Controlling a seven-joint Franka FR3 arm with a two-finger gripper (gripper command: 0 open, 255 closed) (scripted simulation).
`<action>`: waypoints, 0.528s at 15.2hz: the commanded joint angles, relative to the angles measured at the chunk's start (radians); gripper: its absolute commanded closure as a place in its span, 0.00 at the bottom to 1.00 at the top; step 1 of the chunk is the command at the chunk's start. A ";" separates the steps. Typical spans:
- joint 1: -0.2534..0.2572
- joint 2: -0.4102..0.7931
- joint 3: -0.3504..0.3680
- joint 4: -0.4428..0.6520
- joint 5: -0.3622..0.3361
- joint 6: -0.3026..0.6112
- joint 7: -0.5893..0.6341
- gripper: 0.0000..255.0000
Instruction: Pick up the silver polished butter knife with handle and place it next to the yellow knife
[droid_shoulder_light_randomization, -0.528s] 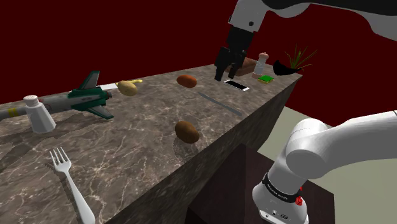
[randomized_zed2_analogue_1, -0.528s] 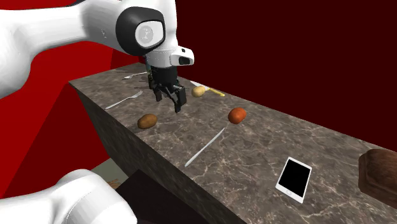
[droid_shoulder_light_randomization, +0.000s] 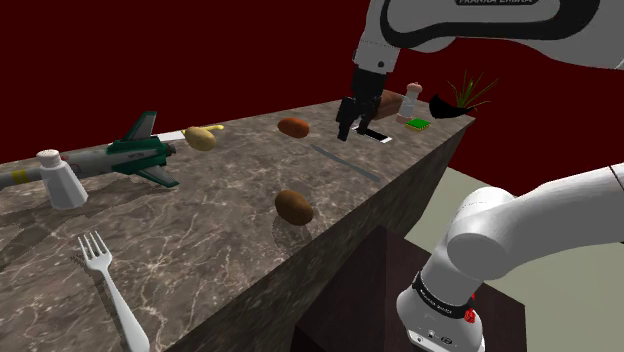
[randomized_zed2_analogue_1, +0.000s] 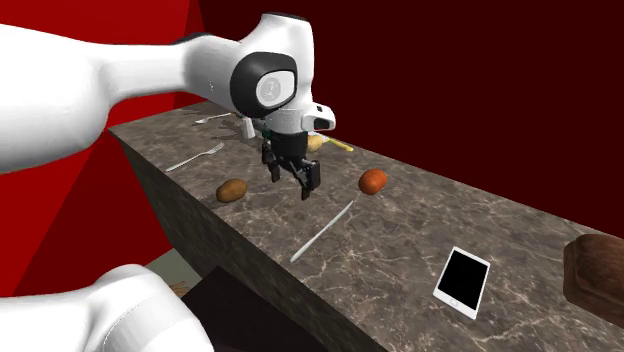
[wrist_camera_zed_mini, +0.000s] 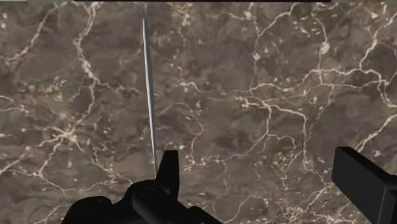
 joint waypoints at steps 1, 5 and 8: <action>-0.016 0.037 -0.019 -0.013 -0.028 0.030 -0.024 0.00; -0.048 0.122 -0.060 -0.030 -0.084 0.096 -0.070 0.00; -0.062 0.161 -0.077 -0.046 -0.107 0.137 -0.087 0.00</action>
